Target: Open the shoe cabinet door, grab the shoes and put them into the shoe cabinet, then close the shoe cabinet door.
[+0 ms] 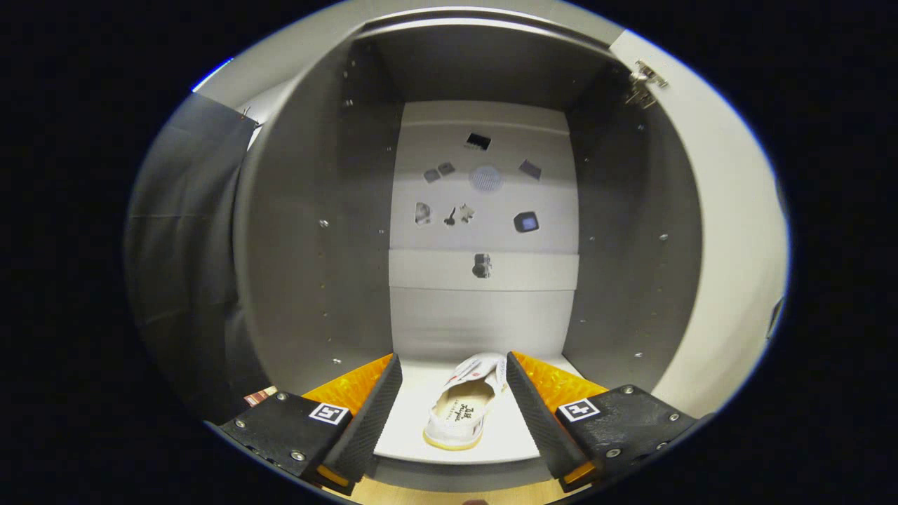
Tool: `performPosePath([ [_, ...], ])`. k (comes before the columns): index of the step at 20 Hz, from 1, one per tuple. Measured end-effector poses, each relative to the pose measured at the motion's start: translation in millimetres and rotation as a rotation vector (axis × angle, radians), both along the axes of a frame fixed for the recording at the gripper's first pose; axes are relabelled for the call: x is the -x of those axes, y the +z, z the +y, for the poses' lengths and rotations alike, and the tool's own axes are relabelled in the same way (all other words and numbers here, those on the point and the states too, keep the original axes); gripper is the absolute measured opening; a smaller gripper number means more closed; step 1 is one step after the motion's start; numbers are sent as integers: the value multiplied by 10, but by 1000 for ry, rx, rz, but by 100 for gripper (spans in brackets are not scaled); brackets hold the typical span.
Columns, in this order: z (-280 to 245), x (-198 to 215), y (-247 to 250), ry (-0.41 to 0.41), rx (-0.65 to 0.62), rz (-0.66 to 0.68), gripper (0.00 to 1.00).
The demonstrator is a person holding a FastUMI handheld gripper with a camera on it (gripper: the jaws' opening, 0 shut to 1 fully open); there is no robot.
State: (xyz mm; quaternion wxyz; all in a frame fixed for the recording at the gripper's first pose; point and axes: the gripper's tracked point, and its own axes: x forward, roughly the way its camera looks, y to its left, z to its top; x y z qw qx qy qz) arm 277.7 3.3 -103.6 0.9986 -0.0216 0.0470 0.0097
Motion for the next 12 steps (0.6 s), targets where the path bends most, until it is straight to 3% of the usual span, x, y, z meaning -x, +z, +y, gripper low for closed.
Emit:
performPosePath([
  [6,-66,1160,255,-14,-61,-44,93],
  [12,-66,2022,470,-53,-65,-40,93],
])
